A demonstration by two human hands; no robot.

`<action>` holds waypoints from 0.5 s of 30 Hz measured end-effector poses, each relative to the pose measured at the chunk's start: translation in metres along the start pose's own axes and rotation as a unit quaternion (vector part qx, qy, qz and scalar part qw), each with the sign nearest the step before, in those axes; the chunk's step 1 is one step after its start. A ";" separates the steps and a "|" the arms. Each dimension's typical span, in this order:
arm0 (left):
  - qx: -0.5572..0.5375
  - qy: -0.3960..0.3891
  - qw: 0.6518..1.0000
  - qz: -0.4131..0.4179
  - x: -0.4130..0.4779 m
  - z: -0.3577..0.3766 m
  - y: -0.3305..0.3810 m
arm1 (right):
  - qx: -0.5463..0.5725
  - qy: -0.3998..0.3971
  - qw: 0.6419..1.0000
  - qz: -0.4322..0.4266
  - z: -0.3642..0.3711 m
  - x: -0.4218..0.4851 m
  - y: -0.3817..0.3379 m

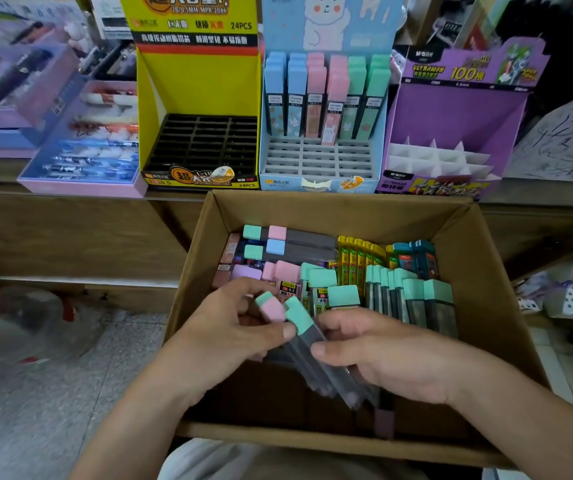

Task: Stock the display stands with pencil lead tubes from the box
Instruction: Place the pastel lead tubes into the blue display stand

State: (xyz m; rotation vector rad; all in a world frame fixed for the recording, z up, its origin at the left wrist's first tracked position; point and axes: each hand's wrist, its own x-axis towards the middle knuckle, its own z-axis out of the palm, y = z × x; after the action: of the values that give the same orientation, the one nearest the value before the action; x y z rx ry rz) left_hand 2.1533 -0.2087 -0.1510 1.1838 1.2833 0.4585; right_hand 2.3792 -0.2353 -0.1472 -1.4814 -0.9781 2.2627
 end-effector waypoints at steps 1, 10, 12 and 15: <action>-0.029 0.001 1.000 0.007 0.001 0.000 0.002 | 0.027 -0.010 1.000 -0.009 0.000 0.000 -0.003; -0.199 -0.038 0.979 -0.029 0.007 0.017 0.024 | 0.163 -0.041 0.980 -0.110 -0.001 -0.001 -0.027; -0.215 -0.048 0.975 -0.023 0.008 0.022 0.030 | 0.163 -0.044 0.977 -0.131 -0.001 0.000 -0.032; -0.226 -0.025 0.974 0.005 0.011 0.026 0.036 | 0.176 -0.016 0.972 -0.157 0.004 0.004 -0.038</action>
State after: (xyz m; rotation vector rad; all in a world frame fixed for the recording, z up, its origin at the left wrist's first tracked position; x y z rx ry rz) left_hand 2.1915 -0.1964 -0.1294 0.8106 1.0562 0.6832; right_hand 2.3689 -0.2064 -0.1234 -1.0627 -0.7123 2.0982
